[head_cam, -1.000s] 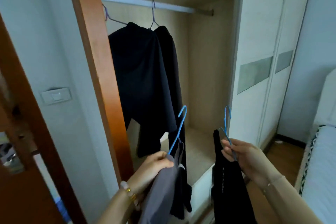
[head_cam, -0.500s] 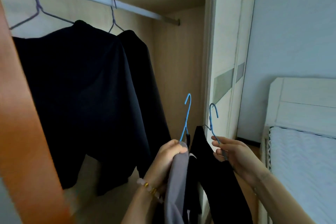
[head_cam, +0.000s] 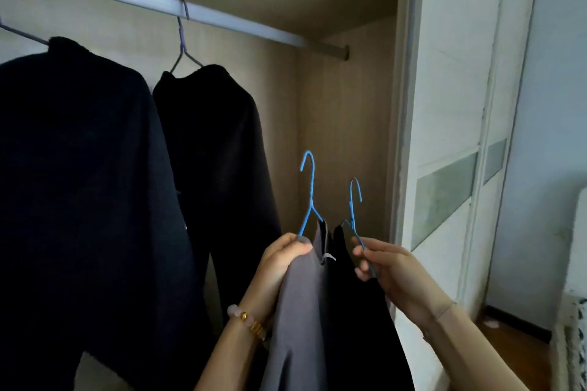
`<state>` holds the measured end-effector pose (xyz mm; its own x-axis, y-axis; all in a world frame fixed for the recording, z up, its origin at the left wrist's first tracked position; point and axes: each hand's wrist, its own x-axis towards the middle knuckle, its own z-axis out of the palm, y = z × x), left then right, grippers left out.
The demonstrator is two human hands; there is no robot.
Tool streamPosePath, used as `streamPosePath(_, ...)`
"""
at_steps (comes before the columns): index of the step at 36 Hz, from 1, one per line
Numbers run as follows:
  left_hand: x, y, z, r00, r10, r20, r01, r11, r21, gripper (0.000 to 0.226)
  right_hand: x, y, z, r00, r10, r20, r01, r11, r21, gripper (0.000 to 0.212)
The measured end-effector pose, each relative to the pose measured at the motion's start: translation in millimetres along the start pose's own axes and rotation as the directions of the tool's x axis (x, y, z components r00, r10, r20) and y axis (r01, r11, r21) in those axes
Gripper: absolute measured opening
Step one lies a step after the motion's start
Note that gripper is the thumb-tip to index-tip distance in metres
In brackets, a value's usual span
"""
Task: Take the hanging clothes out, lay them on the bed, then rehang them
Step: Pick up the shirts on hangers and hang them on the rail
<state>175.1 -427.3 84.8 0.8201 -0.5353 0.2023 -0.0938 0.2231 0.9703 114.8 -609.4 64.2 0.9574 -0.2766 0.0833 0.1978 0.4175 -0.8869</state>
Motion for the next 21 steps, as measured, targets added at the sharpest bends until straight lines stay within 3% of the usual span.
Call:
streamPosePath(5, 59.9, 16.3, 29.1, 0.986, 0.073, -0.151, -0.074, 0.997, 0.000, 0.024, 64.7, -28.9, -11.1, 0.992, 0.025, 0.122, -0.022, 0.999, -0.028, 0.026)
streamPosePath(11, 122.0, 35.7, 57.9, 0.967, 0.129, -0.219, -0.110, 0.989, 0.100, 0.015, 128.0, -49.8, -9.2, 0.982, 0.031, 0.187, -0.025, 0.999, -0.033, 0.028)
streamPosePath(21, 188.6, 72.2, 29.4, 0.925, 0.132, -0.358, -0.113, 0.991, 0.074, 0.017, 215.6, -80.2, 22.7, 0.964, 0.082, 0.252, -0.090, 0.996, 0.018, 0.021)
